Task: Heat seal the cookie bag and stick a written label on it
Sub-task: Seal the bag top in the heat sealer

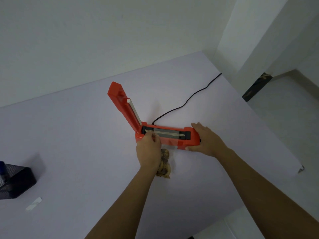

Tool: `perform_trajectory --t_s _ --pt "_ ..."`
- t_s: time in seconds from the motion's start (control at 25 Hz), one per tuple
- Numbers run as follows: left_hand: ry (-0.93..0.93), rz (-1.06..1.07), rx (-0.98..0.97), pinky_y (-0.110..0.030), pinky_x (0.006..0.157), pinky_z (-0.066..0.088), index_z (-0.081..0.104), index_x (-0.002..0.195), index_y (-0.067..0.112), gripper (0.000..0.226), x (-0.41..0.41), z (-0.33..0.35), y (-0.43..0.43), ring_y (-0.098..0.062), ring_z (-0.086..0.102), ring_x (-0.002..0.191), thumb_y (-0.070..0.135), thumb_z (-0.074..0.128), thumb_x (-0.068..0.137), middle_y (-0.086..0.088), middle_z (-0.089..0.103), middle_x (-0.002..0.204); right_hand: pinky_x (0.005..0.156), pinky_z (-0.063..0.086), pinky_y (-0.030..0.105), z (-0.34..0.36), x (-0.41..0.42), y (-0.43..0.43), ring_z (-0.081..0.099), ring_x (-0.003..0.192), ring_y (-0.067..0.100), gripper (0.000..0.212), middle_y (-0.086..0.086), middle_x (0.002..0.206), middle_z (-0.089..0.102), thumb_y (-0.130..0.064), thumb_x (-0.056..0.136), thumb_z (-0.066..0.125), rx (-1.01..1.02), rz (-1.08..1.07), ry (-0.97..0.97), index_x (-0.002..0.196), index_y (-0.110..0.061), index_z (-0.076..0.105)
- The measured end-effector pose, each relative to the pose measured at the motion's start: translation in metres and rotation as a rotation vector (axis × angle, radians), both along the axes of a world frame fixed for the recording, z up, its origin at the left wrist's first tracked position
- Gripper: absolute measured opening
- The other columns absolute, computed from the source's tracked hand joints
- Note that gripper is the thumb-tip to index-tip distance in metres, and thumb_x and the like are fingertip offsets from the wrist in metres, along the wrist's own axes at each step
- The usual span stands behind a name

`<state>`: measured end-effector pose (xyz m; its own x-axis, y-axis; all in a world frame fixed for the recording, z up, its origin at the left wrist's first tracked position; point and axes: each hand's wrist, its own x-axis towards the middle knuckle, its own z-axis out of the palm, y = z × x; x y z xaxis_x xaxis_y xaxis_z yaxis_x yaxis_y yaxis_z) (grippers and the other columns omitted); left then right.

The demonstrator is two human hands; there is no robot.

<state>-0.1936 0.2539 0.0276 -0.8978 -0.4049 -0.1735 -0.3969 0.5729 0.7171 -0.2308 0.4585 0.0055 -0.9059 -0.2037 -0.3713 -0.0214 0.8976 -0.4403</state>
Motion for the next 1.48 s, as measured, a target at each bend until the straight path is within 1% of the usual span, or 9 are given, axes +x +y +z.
perform_trajectory --t_s 0.2,0.48,0.84,0.96,1.16,1.2,1.28,1.36,1.48 --pt "0.068 -0.068 -0.091 -0.009 0.047 0.032 0.054 0.082 0.015 0.014 0.004 0.014 0.005 -0.001 0.044 0.049 0.018 0.049 0.095 0.009 0.049 0.063 0.112 0.026 0.049 -0.002 -0.001 -0.001 0.019 0.141 0.027 0.105 0.007 0.154 0.022 -0.055 0.065 0.074 -0.009 -0.003 0.015 0.145 -0.019 0.016" --pt "0.122 -0.181 -0.102 -0.007 0.038 0.036 0.046 0.083 0.019 0.014 0.015 0.034 0.013 0.002 0.040 0.043 0.018 0.045 0.097 0.017 0.039 0.060 0.113 0.024 0.049 -0.003 -0.001 -0.002 0.019 0.141 0.027 0.107 0.007 0.154 0.022 -0.057 0.064 0.073 -0.021 -0.005 -0.002 0.146 -0.019 0.015" --pt "0.226 -0.146 -0.121 -0.020 0.055 0.042 0.059 0.094 0.007 0.016 0.014 0.021 0.011 -0.011 0.050 0.055 0.019 0.049 0.096 0.004 0.052 0.071 0.110 0.028 0.048 0.000 -0.001 -0.002 0.024 0.139 0.029 0.104 0.010 0.153 0.022 -0.050 0.067 0.075 -0.035 0.005 0.027 0.145 -0.017 0.016" --pt "0.210 -0.109 -0.017 -0.023 0.059 0.048 0.060 0.093 0.006 0.019 0.013 0.014 0.008 -0.014 0.056 0.060 0.023 0.051 0.094 0.003 0.057 0.074 0.111 0.029 0.048 -0.002 -0.001 -0.002 0.024 0.139 0.028 0.105 0.009 0.154 0.022 -0.052 0.067 0.074 -0.033 0.006 0.020 0.146 -0.017 0.014" --pt "0.166 -0.011 0.249 -0.025 0.059 0.053 0.060 0.086 0.019 0.014 0.028 0.004 -0.013 -0.015 0.064 0.060 0.030 0.054 0.092 0.007 0.066 0.071 0.116 0.006 0.041 0.002 0.010 -0.004 -0.002 0.144 0.025 0.113 0.009 0.157 0.000 -0.048 0.073 0.071 -0.003 -0.007 0.109 0.146 -0.007 -0.005" --pt "0.152 0.014 0.265 -0.025 0.059 0.053 0.059 0.086 0.020 0.014 0.035 0.003 -0.021 -0.014 0.065 0.060 0.032 0.054 0.092 0.007 0.067 0.071 0.115 0.006 0.039 0.004 0.019 -0.007 -0.001 0.144 0.024 0.110 0.007 0.156 0.002 -0.042 0.074 0.072 -0.063 -0.055 0.171 0.146 -0.005 -0.003" --pt "0.119 0.065 0.288 -0.021 0.054 0.052 0.059 0.088 0.020 0.016 0.053 0.001 -0.037 -0.015 0.065 0.057 0.034 0.054 0.091 0.005 0.067 0.071 0.111 0.022 0.035 0.004 0.048 -0.022 0.024 0.138 0.024 0.086 0.010 0.149 0.028 -0.023 0.078 0.072 -0.244 -0.181 0.392 0.144 -0.005 0.019" --pt "0.098 0.124 0.293 -0.013 0.049 0.048 0.060 0.087 0.019 0.015 0.071 -0.003 -0.057 -0.016 0.065 0.056 0.032 0.055 0.091 0.004 0.068 0.071 0.097 0.040 0.031 -0.002 0.080 -0.049 0.049 0.115 0.020 0.052 0.011 0.123 0.053 -0.014 0.082 0.065 -0.376 -0.280 0.554 0.129 -0.008 0.045" --pt "0.074 0.204 0.281 -0.016 0.050 0.048 0.060 0.086 0.019 0.014 0.098 -0.011 -0.089 -0.019 0.065 0.056 0.031 0.055 0.091 0.003 0.068 0.070 0.085 0.048 0.020 -0.013 0.114 -0.103 0.059 0.094 0.006 0.019 -0.005 0.100 0.062 -0.015 0.089 0.057 -0.554 -0.311 0.341 0.107 -0.019 0.060"
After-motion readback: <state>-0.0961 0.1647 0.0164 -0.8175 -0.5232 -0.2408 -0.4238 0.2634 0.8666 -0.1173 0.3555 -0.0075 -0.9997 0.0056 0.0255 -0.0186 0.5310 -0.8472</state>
